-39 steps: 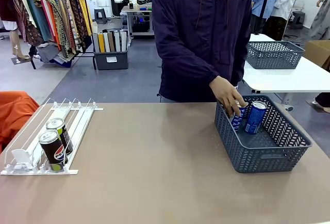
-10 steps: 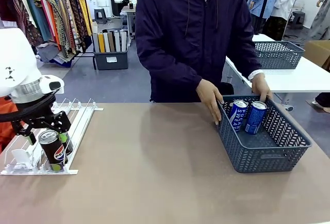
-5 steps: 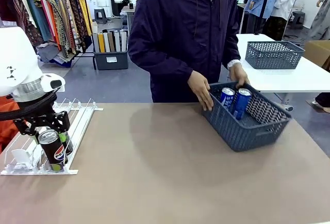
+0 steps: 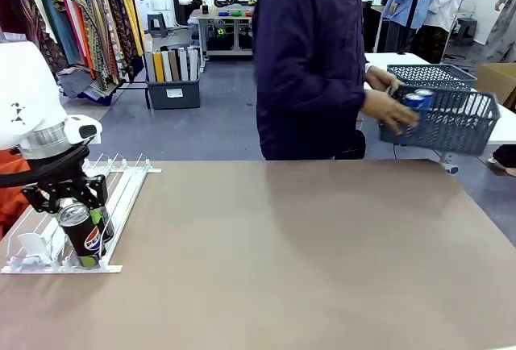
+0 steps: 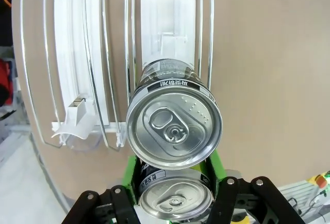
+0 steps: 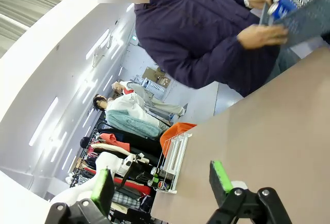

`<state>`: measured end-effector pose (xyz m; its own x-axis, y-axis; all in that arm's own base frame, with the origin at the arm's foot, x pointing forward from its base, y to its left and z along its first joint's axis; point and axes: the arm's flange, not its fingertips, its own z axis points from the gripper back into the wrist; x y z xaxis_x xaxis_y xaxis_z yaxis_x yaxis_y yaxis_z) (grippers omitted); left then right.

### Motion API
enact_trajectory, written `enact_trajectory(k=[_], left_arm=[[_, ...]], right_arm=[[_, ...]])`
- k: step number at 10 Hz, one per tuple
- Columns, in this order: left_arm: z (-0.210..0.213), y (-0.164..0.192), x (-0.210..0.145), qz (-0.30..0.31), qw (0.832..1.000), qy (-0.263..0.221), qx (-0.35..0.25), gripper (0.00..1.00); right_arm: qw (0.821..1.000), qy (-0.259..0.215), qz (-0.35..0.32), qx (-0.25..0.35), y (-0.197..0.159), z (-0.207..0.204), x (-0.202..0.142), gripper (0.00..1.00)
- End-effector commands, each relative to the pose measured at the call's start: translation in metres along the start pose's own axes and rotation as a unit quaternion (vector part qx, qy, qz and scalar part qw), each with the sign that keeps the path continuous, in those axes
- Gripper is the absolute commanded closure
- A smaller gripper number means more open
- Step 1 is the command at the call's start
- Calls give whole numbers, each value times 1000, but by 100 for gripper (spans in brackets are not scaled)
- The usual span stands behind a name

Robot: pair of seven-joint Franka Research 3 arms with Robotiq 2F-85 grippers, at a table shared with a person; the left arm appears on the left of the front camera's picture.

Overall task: Retrieve and store the cans from the dispenser.
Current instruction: Pick up one can from the Automatic Can Dispenser and place it in the middle of the table.

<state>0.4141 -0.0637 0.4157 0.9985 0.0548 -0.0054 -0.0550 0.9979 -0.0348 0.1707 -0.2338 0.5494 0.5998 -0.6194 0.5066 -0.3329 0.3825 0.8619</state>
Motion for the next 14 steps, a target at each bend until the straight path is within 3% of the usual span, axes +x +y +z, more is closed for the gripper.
enact_trajectory(k=[1,3,6,8,10,12,14], left_arm=[[3,-2,0,13,1000,8,-3,100],[23,-1,-5,28,999,-5,-15,100],[98,7,-25,41,997,-67,-25,100],[149,6,-44,43,997,-29,-59,100],[184,10,-62,22,998,-23,-62,100],[202,18,-63,21,995,-35,-94,100],[190,25,-58,7,992,-35,-124,100]], right_arm=[[1000,-10,12,13,2,-3,3,0],[1000,-10,12,13,2,-3,3,0],[1000,-10,12,13,2,-3,3,0],[1000,-10,12,13,2,-3,3,0],[1000,-10,12,13,2,-3,3,0],[1000,-10,12,13,2,-3,3,0],[1000,-10,12,13,2,-3,3,0]])
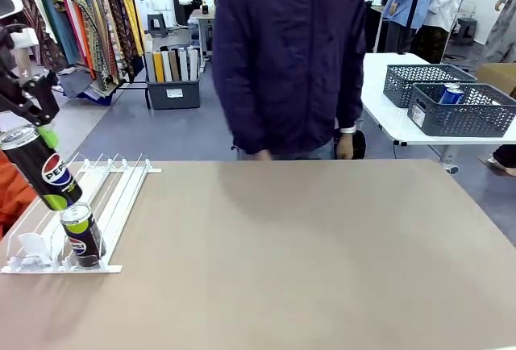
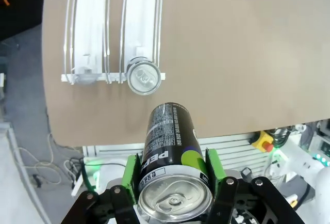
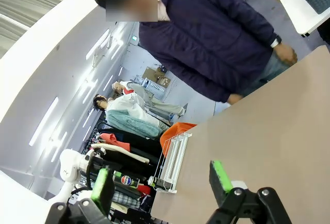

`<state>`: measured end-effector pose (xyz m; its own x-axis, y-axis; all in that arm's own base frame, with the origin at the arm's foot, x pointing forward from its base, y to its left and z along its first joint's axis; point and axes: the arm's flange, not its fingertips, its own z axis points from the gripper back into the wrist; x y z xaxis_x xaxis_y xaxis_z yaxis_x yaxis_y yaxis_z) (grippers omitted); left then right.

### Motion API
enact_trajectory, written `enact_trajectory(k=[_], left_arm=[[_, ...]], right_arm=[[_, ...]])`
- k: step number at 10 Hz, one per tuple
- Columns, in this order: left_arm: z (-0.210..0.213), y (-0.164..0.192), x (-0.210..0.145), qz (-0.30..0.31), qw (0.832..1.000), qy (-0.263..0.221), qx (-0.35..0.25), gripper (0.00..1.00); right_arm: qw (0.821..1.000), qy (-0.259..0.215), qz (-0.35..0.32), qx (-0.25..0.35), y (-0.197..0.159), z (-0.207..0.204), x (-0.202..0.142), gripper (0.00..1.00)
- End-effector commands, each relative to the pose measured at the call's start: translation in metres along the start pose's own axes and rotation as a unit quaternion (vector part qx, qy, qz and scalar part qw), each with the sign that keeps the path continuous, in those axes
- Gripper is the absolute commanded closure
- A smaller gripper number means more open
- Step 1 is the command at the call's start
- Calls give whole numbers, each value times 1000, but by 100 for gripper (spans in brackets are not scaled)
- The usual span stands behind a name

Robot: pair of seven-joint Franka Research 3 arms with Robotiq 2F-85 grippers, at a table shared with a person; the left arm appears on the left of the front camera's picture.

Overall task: Retrieve and store the cans from the dispenser.
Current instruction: Pick up one can from the Automatic Can Dispenser and place it in the middle of the table.

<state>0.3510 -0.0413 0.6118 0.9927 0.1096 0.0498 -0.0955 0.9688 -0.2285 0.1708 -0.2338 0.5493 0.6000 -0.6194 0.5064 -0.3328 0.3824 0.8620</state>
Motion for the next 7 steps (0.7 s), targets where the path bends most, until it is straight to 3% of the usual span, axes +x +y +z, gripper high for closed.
enact_trajectory(k=[1,5,6,7], left_arm=[[3,-5,-5,4,1000,-1,16,100],[-4,-3,-1,-2,1000,5,8,100],[-13,-39,10,30,999,-28,21,100],[-25,-81,23,-1,999,-40,22,100]], right_arm=[[1000,-10,13,13,2,-3,3,0],[1000,-10,13,13,2,-3,3,0],[1000,-10,13,13,2,-3,3,0],[1000,-10,13,13,2,-3,3,0]])
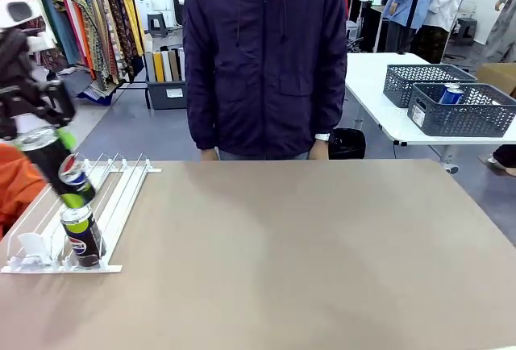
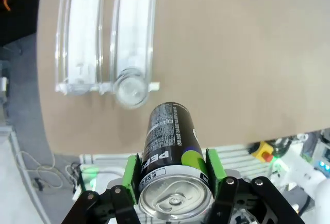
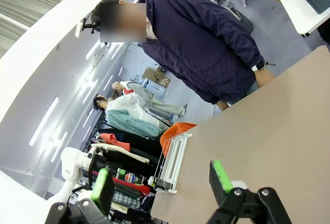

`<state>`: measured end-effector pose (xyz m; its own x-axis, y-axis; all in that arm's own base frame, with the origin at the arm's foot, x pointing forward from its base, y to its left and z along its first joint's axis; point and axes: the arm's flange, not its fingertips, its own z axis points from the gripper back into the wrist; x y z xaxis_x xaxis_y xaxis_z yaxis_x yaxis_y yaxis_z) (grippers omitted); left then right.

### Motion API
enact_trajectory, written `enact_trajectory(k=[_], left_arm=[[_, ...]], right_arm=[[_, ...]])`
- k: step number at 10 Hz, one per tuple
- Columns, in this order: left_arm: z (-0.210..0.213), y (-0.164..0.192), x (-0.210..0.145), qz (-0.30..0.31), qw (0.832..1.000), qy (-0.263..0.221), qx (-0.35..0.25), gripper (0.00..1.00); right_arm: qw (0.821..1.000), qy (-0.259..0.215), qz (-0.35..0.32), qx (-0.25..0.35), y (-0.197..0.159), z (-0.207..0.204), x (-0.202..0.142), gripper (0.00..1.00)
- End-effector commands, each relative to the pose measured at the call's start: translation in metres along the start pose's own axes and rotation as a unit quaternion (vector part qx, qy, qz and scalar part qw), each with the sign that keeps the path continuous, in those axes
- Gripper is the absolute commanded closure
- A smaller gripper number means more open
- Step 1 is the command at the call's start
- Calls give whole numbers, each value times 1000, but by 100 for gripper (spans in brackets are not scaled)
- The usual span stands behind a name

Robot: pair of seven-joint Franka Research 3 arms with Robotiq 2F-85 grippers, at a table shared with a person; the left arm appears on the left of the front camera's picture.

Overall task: Retrieve and store the cans from the dispenser.
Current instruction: Pick up one can from the Automatic Can Dispenser and place it in the middle of the table.

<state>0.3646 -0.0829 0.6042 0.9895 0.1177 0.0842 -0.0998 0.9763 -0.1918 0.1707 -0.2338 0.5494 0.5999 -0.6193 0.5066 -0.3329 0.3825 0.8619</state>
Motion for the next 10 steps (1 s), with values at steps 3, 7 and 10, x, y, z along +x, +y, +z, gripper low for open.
enact_trajectory(k=[3,7,10], left_arm=[[-69,-173,44,-55,998,-35,-4,100],[-198,-308,54,-124,990,-70,22,100],[-248,-326,45,-157,984,-30,82,100]], right_arm=[[1000,-10,12,13,2,-3,3,0],[1000,-10,12,13,2,-3,3,0],[1000,-10,12,13,2,-3,3,0]])
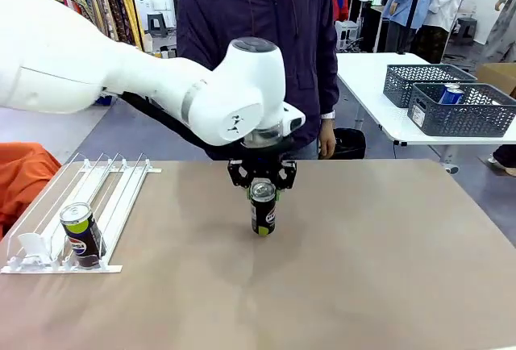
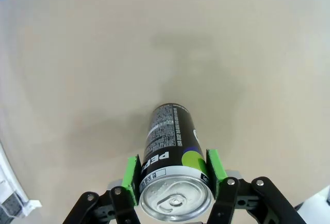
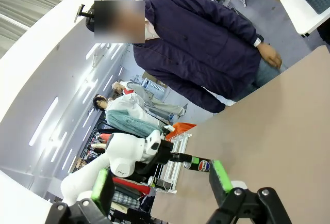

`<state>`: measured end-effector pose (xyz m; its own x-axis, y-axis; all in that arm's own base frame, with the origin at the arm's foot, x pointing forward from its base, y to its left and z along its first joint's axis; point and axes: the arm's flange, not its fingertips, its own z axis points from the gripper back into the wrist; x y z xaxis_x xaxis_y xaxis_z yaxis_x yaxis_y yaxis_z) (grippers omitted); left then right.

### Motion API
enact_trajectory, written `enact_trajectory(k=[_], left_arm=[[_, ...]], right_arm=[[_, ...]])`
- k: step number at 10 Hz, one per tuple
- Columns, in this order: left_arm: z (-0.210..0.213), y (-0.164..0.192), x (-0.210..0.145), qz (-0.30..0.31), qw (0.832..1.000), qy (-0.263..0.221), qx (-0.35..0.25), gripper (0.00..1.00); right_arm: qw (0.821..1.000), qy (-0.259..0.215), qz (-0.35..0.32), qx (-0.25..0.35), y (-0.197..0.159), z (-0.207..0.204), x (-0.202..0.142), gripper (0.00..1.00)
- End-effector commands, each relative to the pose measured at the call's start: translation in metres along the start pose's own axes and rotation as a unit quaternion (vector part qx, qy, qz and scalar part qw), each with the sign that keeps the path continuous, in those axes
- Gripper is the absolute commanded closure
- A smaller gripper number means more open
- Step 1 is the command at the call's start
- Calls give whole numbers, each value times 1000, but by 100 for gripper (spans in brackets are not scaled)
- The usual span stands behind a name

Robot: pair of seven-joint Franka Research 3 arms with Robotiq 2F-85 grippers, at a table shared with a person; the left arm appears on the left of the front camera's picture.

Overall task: Retrieve and store the cans from the dispenser.
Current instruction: Pick up one can from the Automatic Can Dispenser and place it in the middle of the table.

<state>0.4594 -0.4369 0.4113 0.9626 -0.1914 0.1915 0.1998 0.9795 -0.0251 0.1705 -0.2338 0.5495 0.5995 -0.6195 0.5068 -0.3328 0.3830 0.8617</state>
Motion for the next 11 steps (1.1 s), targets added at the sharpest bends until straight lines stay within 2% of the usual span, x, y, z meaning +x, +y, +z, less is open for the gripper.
enact_trajectory(k=[1,5,6,7,8,10,11], left_arm=[[7,-4,10,-7,999,19,26,100],[6,-3,14,-7,999,47,15,100],[4,-3,13,-8,999,50,18,74],[4,-3,14,-7,998,52,19,16],[5,-2,15,-5,999,51,18,0],[23,7,13,4,999,37,5,0],[45,17,8,9,999,34,-12,0]], right_arm=[[1000,-9,12,13,2,-4,3,0],[1000,-9,12,13,2,-4,3,0],[1000,-9,12,13,2,-4,3,0],[1000,-9,12,13,2,-4,3,0],[1000,-9,12,13,2,-4,3,0],[1000,-9,12,13,2,-4,3,0],[1000,-9,12,13,2,-4,3,0]])
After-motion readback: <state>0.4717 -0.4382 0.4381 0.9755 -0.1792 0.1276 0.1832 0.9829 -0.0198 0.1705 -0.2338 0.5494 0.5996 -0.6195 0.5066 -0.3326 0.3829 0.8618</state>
